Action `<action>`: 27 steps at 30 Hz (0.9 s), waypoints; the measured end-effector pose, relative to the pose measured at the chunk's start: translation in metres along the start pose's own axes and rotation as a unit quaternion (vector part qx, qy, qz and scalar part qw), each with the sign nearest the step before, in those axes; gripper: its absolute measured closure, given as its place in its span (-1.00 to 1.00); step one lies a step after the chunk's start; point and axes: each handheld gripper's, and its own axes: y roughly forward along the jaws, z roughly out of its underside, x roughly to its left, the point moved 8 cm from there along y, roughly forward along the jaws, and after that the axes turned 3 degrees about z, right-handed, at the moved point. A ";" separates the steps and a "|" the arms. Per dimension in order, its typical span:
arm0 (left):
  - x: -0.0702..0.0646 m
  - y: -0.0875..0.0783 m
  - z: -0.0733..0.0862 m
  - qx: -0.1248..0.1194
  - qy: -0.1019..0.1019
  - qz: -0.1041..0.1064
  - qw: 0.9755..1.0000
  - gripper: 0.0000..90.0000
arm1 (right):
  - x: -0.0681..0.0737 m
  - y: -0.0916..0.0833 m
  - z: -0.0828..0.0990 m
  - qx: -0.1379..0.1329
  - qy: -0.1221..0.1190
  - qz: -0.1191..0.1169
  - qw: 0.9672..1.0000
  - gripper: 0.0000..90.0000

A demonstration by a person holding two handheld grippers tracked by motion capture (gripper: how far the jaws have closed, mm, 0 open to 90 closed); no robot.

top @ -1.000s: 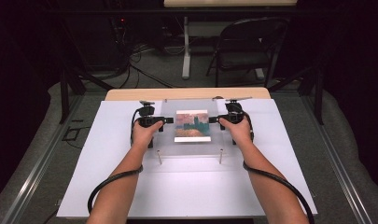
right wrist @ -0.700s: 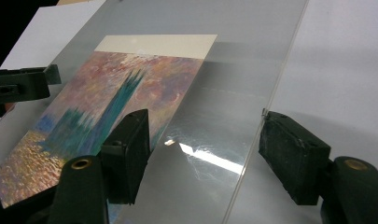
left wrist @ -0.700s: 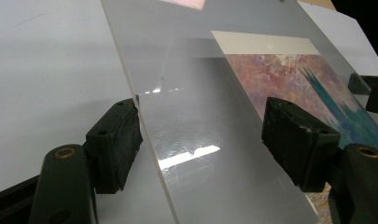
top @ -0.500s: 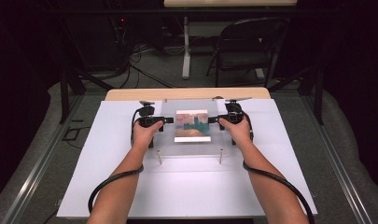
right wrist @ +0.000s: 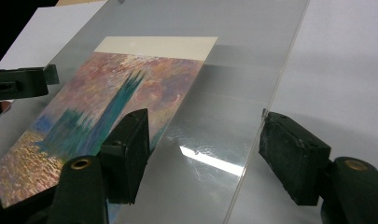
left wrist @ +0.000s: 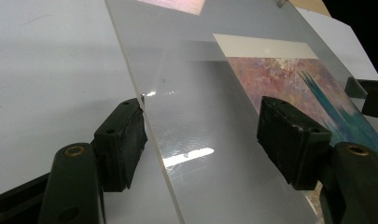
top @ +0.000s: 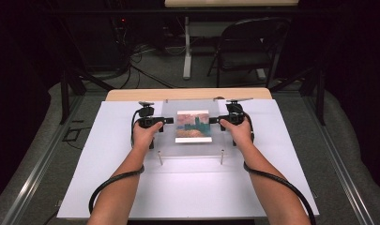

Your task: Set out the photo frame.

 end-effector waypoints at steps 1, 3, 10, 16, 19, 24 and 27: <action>0.000 0.000 0.000 0.000 0.001 0.000 1.000 -0.27 | 0.000 0.000 0.000 0.000 0.000 0.000 1.000 -0.26; 0.000 0.000 0.000 0.000 0.001 0.001 1.000 -0.26 | 0.000 0.000 0.000 0.000 0.000 0.000 1.000 -0.26; 0.000 -0.001 -0.001 -0.002 -0.002 0.004 1.000 -0.23 | 0.000 -0.001 0.000 -0.002 0.001 0.001 1.000 -0.26; 0.000 -0.003 -0.002 0.001 0.001 0.004 1.000 -0.22 | 0.001 -0.002 -0.001 -0.005 -0.001 0.002 1.000 -0.26; -0.001 -0.004 -0.003 0.001 0.000 0.003 1.000 -0.21 | 0.002 -0.003 -0.001 -0.004 -0.006 0.003 1.000 -0.26; -0.003 -0.008 -0.005 0.000 0.002 0.006 1.000 -0.17 | 0.005 -0.006 -0.002 -0.010 -0.012 0.007 1.000 -0.26; -0.005 -0.011 -0.006 0.003 0.006 0.006 1.000 -0.15 | 0.006 -0.009 -0.004 -0.012 -0.017 0.009 1.000 -0.26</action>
